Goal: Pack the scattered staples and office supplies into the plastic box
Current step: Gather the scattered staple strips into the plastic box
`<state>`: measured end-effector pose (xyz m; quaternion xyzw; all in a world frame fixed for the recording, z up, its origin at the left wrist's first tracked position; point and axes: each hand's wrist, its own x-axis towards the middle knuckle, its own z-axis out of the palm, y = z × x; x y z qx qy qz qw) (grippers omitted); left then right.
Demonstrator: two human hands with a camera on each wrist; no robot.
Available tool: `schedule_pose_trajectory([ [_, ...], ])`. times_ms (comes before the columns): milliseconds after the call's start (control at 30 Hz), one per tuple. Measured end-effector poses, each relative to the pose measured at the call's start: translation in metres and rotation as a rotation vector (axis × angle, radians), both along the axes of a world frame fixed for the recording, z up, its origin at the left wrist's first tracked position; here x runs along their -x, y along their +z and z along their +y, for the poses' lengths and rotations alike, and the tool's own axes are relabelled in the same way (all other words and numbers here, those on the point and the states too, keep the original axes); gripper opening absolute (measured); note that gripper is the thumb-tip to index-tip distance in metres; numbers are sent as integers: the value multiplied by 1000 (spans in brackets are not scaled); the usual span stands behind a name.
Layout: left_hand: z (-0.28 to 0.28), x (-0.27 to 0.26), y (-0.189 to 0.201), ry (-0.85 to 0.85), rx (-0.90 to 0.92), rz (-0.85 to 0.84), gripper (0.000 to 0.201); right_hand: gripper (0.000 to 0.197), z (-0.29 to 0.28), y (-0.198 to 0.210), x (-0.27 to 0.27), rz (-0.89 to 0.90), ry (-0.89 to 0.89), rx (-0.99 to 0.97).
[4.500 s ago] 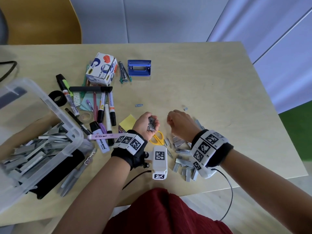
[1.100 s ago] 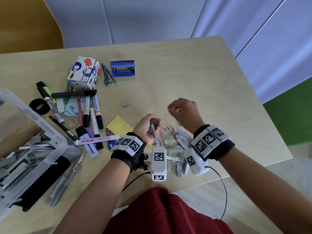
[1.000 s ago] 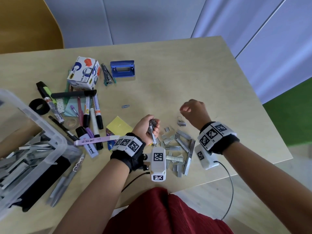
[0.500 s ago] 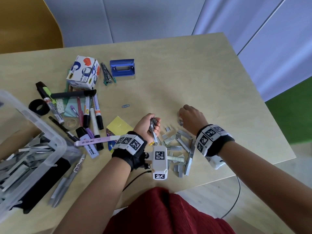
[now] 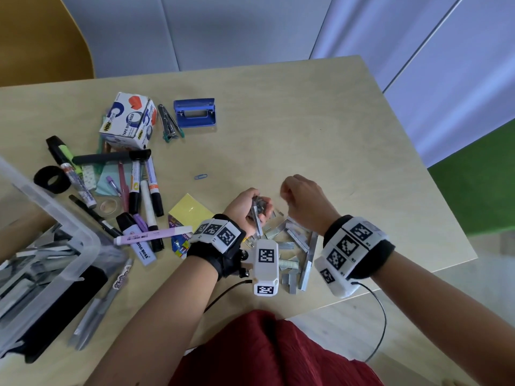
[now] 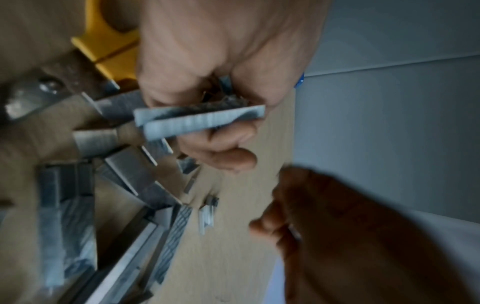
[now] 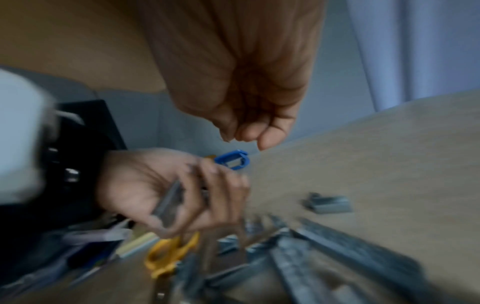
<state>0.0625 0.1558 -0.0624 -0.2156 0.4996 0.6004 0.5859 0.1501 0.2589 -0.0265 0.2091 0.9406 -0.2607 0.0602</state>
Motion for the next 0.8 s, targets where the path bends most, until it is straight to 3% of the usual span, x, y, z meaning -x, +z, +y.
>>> schedule_pose_trajectory([
  [167,6,-7,6,-99,-26,35,32,13,-20,7,2,102,88,46],
  [333,1,-3,7,-134,-89,-2,39,16,7,9,-2,150,-23,48],
  [433,-2,-1,8,-140,-113,-11,39,18,26,-4,-9,57,-56,-3],
  [533,-5,-1,9,-138,-127,-25,39,22,30,-19,-18,-106,61,-76],
  [800,-16,3,19,-89,-134,-23,38,24,20,-28,-11,-132,93,-102],
])
